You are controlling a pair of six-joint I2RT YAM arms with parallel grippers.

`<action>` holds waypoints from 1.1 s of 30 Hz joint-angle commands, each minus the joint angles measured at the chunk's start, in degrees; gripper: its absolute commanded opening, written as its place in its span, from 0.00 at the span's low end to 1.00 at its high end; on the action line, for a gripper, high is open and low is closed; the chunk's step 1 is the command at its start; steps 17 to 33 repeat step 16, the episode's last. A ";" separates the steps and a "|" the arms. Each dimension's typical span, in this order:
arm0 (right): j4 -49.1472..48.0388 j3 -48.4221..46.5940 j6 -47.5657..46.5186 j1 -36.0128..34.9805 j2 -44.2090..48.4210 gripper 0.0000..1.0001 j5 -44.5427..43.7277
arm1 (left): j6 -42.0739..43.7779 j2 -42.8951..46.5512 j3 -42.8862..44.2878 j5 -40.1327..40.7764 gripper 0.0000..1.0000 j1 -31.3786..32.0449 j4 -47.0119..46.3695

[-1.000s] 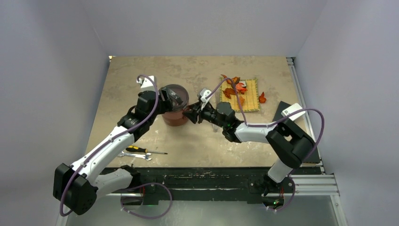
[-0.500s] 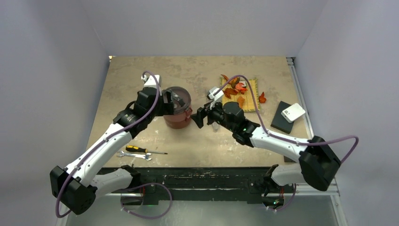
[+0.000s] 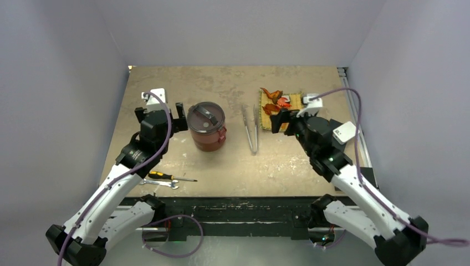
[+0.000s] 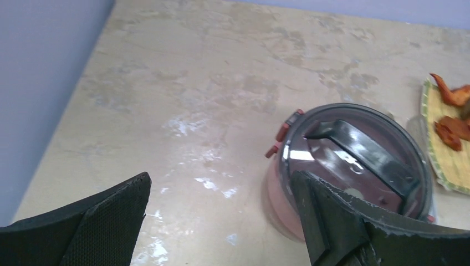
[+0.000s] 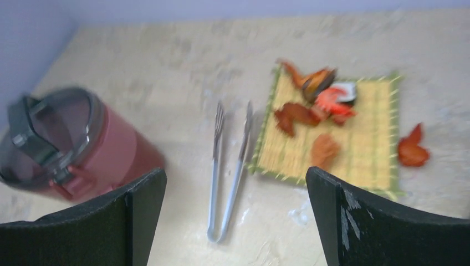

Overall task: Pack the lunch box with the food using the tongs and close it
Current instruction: Reset both arms

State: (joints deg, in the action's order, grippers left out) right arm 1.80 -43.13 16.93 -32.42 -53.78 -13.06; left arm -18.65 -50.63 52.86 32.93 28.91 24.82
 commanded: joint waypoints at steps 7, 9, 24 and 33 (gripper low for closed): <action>-10.97 11.61 -2.03 0.78 26.06 0.99 -17.48 | 6.40 5.49 -5.08 8.38 0.99 -0.25 -8.73; -10.35 11.37 -1.82 0.85 26.07 0.99 -18.04 | 6.73 5.98 -5.40 7.72 0.99 -0.25 -8.82; -9.58 10.52 -1.72 0.78 23.47 0.99 -18.06 | 6.01 7.51 -5.90 5.81 0.99 -0.25 -8.72; -9.58 10.52 -1.72 0.78 23.47 0.99 -18.06 | 6.01 7.51 -5.90 5.81 0.99 -0.25 -8.72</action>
